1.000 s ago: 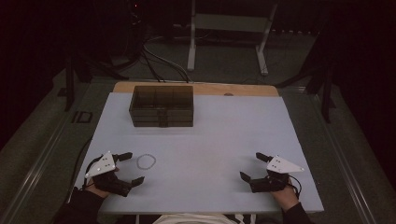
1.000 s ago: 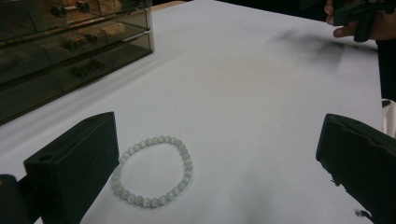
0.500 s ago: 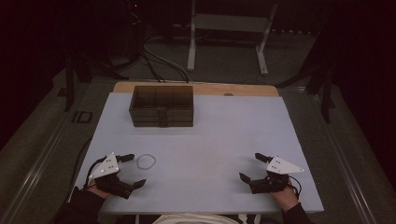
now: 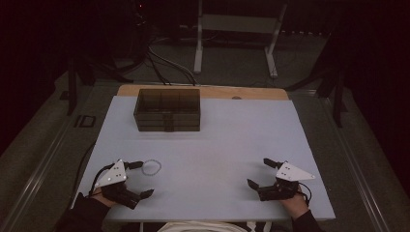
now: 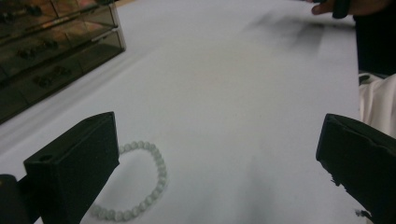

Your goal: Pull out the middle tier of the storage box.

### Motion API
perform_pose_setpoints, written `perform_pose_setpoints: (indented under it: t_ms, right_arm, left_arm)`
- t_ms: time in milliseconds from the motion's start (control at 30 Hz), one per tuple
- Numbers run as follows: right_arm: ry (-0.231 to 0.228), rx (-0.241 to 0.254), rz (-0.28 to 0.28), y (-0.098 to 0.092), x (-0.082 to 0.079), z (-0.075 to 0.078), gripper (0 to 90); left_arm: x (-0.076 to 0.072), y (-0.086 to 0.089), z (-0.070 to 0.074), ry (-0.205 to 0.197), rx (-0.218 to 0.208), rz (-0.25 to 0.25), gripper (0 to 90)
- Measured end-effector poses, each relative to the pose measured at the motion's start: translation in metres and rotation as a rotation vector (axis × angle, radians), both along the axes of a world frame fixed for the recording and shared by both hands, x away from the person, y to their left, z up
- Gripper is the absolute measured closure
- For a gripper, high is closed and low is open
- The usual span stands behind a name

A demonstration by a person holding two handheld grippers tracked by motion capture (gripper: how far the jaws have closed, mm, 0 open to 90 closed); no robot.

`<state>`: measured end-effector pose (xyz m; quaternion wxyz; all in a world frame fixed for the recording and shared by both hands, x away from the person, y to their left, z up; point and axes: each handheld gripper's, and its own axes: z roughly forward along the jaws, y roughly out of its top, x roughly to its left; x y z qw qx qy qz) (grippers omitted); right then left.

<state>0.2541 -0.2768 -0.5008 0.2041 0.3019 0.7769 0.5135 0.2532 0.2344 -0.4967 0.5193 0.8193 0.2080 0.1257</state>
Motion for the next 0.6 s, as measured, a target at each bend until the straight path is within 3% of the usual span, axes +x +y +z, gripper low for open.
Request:
perform_pose_setpoints:
  t_ms: [233, 600]
  right_arm:
    - [-0.002, 0.008, 0.005, 0.000, -0.001, 0.001, 2.6]
    - [-0.003, 0.008, -0.002, -0.001, -0.001, 0.000, 2.6]
  left_arm:
    - [0.003, -0.001, 0.010, -0.017, 0.006, -0.012, 0.7]
    - [0.006, -0.004, 0.022, -0.046, 0.059, -0.040, 0.7]
